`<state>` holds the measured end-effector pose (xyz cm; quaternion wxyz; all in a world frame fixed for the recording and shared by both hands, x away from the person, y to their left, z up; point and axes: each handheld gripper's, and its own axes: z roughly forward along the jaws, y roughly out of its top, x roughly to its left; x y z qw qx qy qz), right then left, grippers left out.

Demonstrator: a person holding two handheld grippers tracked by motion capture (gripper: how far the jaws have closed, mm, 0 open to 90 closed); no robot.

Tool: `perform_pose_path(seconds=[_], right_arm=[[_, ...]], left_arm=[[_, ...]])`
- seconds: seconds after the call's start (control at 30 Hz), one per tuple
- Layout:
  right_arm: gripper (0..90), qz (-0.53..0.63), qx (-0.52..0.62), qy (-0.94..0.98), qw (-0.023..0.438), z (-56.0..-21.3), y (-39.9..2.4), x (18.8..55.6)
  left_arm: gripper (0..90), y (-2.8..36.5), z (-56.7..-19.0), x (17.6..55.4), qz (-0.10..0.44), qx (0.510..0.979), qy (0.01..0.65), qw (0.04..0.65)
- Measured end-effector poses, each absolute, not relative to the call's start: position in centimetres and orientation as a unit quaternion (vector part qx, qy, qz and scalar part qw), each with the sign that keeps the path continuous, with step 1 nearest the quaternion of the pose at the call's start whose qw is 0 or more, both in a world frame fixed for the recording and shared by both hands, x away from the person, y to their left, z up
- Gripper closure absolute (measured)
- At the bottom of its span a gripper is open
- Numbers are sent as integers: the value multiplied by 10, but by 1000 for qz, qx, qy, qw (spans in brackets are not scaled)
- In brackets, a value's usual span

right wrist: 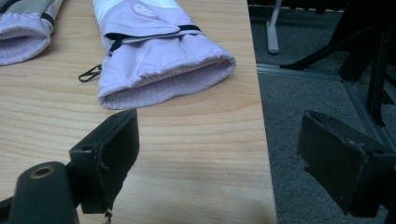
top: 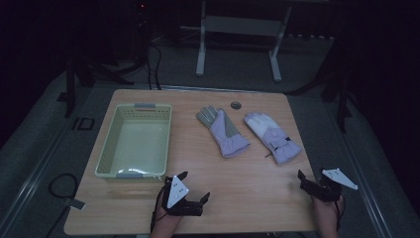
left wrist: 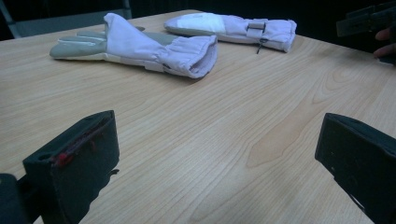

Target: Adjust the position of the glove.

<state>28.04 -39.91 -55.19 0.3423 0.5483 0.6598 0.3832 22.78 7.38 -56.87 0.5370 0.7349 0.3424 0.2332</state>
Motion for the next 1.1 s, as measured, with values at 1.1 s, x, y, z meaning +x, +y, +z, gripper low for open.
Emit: perform_pose_path(seconds=[1.1], right_arm=[[234, 368, 516, 743, 216, -471, -337, 364]], left_arm=[[0, 73, -569, 227, 235, 737, 337, 536]])
